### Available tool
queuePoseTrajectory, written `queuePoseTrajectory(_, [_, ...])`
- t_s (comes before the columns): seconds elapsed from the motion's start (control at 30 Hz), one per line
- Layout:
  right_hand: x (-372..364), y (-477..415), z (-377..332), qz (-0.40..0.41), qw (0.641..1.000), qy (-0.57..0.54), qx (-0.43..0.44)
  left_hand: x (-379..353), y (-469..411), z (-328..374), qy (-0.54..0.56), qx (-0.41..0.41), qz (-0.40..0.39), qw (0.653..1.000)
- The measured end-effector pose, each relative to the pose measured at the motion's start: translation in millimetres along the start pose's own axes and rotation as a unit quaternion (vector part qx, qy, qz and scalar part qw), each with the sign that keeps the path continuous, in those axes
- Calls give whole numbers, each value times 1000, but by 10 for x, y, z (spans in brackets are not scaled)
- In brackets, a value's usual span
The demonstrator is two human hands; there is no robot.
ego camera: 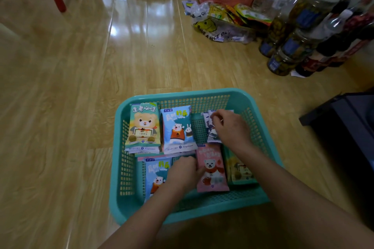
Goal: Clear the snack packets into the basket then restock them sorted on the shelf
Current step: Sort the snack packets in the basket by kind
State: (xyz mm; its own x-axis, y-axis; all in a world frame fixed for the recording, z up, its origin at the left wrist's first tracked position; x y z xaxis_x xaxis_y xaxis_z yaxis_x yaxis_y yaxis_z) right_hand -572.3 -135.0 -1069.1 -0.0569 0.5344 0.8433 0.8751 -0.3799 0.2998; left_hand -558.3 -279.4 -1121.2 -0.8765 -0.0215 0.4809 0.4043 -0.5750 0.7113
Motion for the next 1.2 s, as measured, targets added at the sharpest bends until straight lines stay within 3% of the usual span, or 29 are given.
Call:
queuePoseTrajectory(0.07, [-65, 22, -146, -34, 999, -30, 20, 139, 195, -9, -44, 6, -10, 999])
queuePoseTrajectory(0.13, [-184, 35, -271, -92, 994, -47, 21, 337, 453, -71, -8, 4, 44, 999])
queuePoseTrajectory(0.23, [-350, 43, -398, -124, 991, -45, 1, 700, 827, -289, 79, -10, 290, 954])
queuePoseTrajectory(0.3, [-418, 40, -427, -107, 994, -22, -13, 861, 919, -459, 93, -20, 374, 923])
queuePoseTrajectory(0.47, [-529, 33, -425, -121, 990, -62, -26, 1043, 577, -731, 36, 56, 308, 949])
queuePoseTrajectory(0.67, [-456, 45, -539, -118, 992, -47, 28, 1137, 357, -756, 9, 93, 303, 948])
queuePoseTrajectory(0.83, [-267, 247, -517, -125, 987, -90, 45, 1229, 334, -760, 61, 123, 238, 962])
queuePoseTrajectory(0.97, [-470, 626, -416, -244, 956, -160, 41, 1269, 296, -817, 142, 70, 189, 969])
queuePoseTrajectory(1.03, [-655, 795, -387, -312, 935, -169, 23, 1251, 304, -841, 219, 15, 190, 957])
queuePoseTrajectory(1.2, [-1016, 839, -463, -374, 913, -163, -23, 1161, 444, -840, 442, -97, 222, 864])
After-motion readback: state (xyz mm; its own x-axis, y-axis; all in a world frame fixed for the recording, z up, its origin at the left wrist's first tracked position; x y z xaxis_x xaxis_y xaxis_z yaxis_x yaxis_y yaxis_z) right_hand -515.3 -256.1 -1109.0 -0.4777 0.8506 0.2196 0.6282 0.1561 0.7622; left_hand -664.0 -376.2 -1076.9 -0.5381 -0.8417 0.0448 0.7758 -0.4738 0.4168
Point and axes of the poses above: each hand's wrist, its own y-axis away from the middle knuckle, its own x-axis out of the back of the hand, z = x × y, the point moved 4 cm from there along -y, towards the middle knuckle, and after that the axes turned 15 degrees about -z, right-handed, at the moved point
